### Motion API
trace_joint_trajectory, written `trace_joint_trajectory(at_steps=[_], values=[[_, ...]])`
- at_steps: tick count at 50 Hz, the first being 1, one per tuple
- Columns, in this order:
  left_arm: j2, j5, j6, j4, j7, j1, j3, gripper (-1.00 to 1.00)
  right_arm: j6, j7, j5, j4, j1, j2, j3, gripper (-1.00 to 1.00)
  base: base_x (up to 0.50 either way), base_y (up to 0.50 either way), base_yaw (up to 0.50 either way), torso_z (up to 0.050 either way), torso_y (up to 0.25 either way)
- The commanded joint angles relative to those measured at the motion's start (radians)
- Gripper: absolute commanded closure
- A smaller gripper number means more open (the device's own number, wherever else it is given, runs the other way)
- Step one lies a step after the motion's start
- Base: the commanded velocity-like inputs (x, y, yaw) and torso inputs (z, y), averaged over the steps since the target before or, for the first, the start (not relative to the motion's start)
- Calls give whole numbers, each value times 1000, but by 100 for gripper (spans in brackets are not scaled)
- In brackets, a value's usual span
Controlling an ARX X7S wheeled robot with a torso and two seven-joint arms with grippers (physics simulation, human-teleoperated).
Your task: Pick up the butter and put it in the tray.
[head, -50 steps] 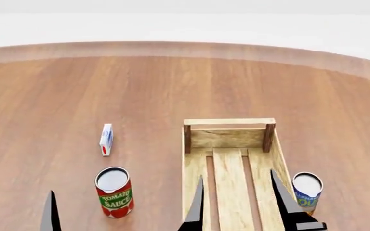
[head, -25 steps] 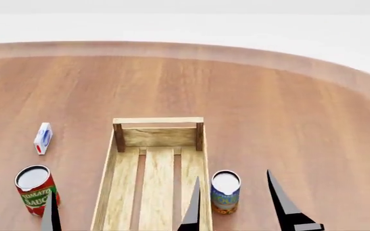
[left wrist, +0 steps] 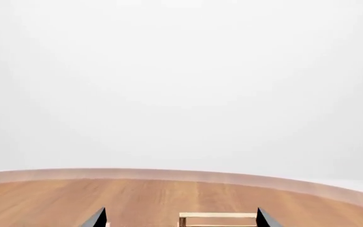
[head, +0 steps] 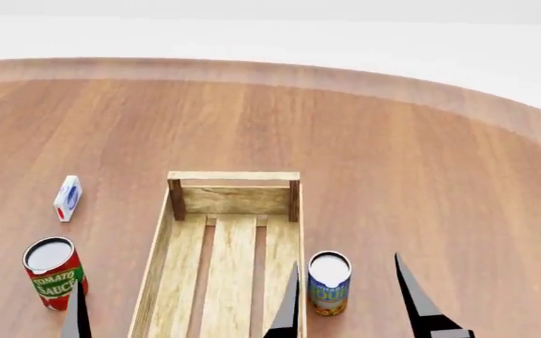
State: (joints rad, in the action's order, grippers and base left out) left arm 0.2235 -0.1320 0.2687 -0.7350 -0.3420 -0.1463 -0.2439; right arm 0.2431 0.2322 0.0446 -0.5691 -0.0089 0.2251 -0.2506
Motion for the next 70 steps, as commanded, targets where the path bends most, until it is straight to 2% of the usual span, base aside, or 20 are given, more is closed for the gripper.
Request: trace_joint_trajectory(at_steps=[1, 15, 17, 27, 29, 34, 36, 45, 46, 51, 55, 56, 62, 70], values=[[-13, 21, -6, 13, 17, 8, 22, -100, -26, -28, -21, 19, 0, -9, 5, -100, 0, 0, 500, 0, 0], [3, 13, -21, 26, -1, 11, 9, -100, -19, -27, -20, 29, 7, 0, -11, -100, 0, 0, 500, 0, 0], [6, 14, -21, 25, -4, 12, 9, -100, -34, -52, 65, 30, 5, -14, 14, -100, 0, 0, 500, 0, 0], [15, 27, -24, 30, -19, 12, -12, -100, 108, -76, 146, -128, 9, 52, 69, -100, 0, 0, 0, 0, 0], [18, 24, -19, 24, -22, 12, -12, -100, 124, -105, 167, -162, -14, 95, 83, -100, 0, 0, 0, 0, 0], [22, 21, -21, 27, -27, 14, -13, -100, 86, -130, 177, -182, -82, 153, 130, -100, 0, 0, 0, 0, 0], [21, 24, -25, 41, -30, 16, -16, -100, 57, -144, 118, -171, -111, 198, 115, -100, 0, 0, 0, 0, 0], [29, 27, -22, 43, -40, 22, -25, -100, -102, -306, 249, -147, -236, 331, 217, -100, 0, 0, 0, 0, 0], [28, 29, -30, 57, -41, 22, -28, -100, -121, -336, 320, -146, -249, 345, 250, -100, 0, 0, 0, 0, 0], [33, 33, -21, 45, -46, 21, -36, -100, -179, -415, 356, -120, -270, 395, 279, -100, 0, 0, 0, 0, 0], [37, 34, -20, 46, -50, 22, -39, -100, -239, -510, 450, -100, -285, 441, 320, -100, 0, 0, 0, 0, 0], [36, 30, -22, 45, -52, 21, -37, -100, -311, -583, 482, -94, -307, 454, 335, -100, 0, 0, 0, 0, 0], [39, 33, -19, 47, -57, 25, -45, -100, -366, -685, 607, -81, -343, 510, 388, -100, 0, 0, 0, 0, 0], [44, 32, -32, 65, -62, 29, -49, -100, -363, -703, 510, -2, -327, 516, 362, -100, 0, 0, 0, 0, 0]])
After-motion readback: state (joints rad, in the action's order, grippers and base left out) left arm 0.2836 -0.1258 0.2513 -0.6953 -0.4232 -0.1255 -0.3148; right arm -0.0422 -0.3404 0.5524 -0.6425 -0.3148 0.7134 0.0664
